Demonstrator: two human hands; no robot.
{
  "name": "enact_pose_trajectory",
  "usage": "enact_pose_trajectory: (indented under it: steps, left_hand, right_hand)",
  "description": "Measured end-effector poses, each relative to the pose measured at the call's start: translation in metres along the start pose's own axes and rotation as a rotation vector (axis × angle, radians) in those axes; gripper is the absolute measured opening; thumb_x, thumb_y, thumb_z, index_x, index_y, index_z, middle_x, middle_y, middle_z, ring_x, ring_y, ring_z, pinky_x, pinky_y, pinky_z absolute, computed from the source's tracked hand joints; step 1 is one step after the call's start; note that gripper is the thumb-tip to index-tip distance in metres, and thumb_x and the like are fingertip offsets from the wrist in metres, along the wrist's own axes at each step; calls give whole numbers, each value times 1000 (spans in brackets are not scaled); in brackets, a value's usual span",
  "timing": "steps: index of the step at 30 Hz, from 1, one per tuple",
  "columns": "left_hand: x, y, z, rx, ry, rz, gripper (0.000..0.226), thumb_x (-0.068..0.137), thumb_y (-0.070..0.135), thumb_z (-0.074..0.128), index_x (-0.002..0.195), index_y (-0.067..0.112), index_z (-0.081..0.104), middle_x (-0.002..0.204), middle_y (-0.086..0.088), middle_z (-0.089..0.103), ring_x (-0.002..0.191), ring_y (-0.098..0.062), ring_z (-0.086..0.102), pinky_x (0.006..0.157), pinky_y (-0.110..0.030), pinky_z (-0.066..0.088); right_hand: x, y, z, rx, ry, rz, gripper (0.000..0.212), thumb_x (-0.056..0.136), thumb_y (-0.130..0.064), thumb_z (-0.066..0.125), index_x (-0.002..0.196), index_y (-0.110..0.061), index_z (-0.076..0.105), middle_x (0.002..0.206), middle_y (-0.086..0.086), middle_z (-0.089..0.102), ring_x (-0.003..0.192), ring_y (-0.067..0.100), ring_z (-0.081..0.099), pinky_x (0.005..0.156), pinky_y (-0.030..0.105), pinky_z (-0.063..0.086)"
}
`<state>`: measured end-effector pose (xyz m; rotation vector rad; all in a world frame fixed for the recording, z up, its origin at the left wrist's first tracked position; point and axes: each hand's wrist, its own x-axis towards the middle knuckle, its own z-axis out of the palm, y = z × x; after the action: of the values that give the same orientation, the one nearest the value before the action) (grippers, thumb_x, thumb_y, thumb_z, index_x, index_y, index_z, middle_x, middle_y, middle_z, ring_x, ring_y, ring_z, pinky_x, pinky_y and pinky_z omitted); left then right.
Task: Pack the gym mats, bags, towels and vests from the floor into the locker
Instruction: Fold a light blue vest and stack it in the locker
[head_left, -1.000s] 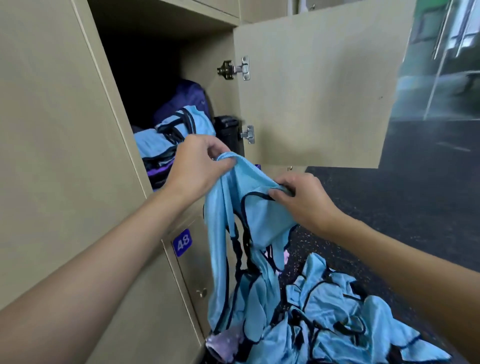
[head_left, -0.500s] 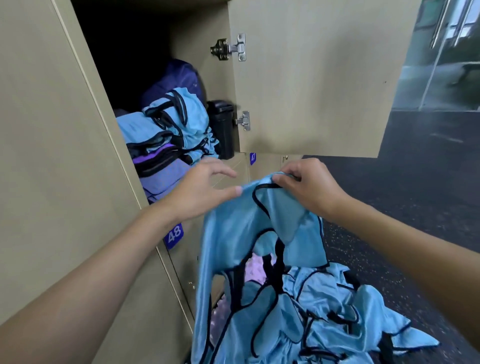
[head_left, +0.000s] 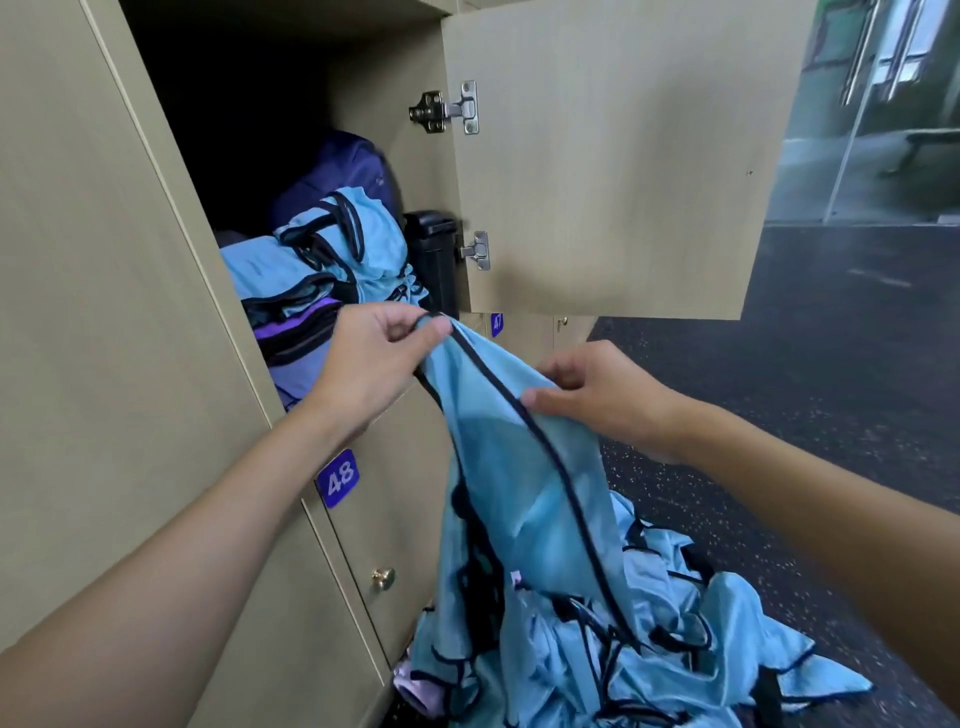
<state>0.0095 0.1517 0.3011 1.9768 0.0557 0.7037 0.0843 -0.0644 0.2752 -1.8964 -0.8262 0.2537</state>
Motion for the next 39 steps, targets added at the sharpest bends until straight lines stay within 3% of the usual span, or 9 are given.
enact_pose_trajectory:
  steps: [2, 4, 7, 10, 16, 21, 27, 31, 39]
  left_hand:
    - [7, -5, -10, 31, 72, -18, 27, 93, 22, 70, 80, -1, 71, 81, -29, 68, 69, -22, 57, 69, -42, 51]
    - [6, -6, -11, 154, 93, -25, 15, 94, 15, 68, 82, 7, 72, 80, -15, 70, 70, -15, 58, 70, -33, 49]
    - [-5, -5, 3, 257, -76, -35, 18, 91, 13, 68, 108, 18, 68, 106, -1, 67, 96, -10, 61, 77, -14, 46]
    - [-19, -2, 19, 294, -253, 2, 34, 85, 32, 76, 118, 30, 66, 119, 15, 64, 112, 2, 57, 89, -18, 46]
    - [-32, 12, 44, 50, -320, -64, 22, 83, 15, 80, 102, 16, 68, 87, -2, 74, 67, -6, 67, 63, -21, 55]
    - [-22, 4, 34, 271, -233, 22, 12, 85, 10, 76, 74, 14, 74, 61, 2, 67, 53, -10, 57, 58, -33, 52]
    - [-37, -28, 27, 671, -871, -251, 21, 87, 25, 74, 71, 13, 69, 58, 4, 69, 56, -8, 65, 58, -20, 46]
    - [-47, -80, 53, 747, -851, -251, 15, 86, 24, 70, 73, 18, 65, 53, 6, 62, 52, -8, 60, 57, -22, 44]
    - [-76, -206, 143, 709, -847, -269, 15, 86, 34, 67, 76, 30, 57, 85, 8, 66, 87, -20, 65, 81, -35, 54]
  right_hand:
    - [0, 6, 0, -35, -45, 42, 27, 90, -25, 71, 89, 2, 69, 81, 12, 68, 72, 18, 56, 68, 38, 47]
    - [-1, 7, 2, -37, -26, 56, 32, 92, -27, 69, 88, 4, 66, 77, 11, 59, 72, 18, 49, 67, 35, 39]
    - [0, 2, 4, 13, 86, 59, 33, 93, -23, 68, 86, 8, 64, 73, 10, 56, 68, 17, 46, 64, 32, 35]
    - [3, -4, 6, 102, 200, 56, 29, 93, -19, 69, 84, 8, 66, 72, 12, 58, 66, 18, 48, 62, 31, 38]
    - [6, -10, 8, 261, 212, 95, 18, 95, -12, 65, 91, 5, 70, 78, 15, 67, 64, 18, 62, 56, 27, 50]
    - [3, -10, 14, 274, 150, 135, 15, 98, -7, 59, 90, 3, 68, 78, 14, 69, 63, 19, 66, 62, 30, 61]
    - [-4, 34, 38, -15, -167, 314, 19, 99, -4, 50, 98, 9, 64, 76, 15, 68, 64, 29, 69, 63, 37, 63]
    - [0, 84, 63, -132, -218, 363, 21, 99, -7, 50, 84, -1, 64, 79, 13, 68, 64, 21, 67, 59, 28, 59]
    - [-10, 223, 96, -387, -238, 540, 23, 87, -7, 51, 66, -2, 58, 65, 9, 48, 64, 18, 38, 55, 29, 34]
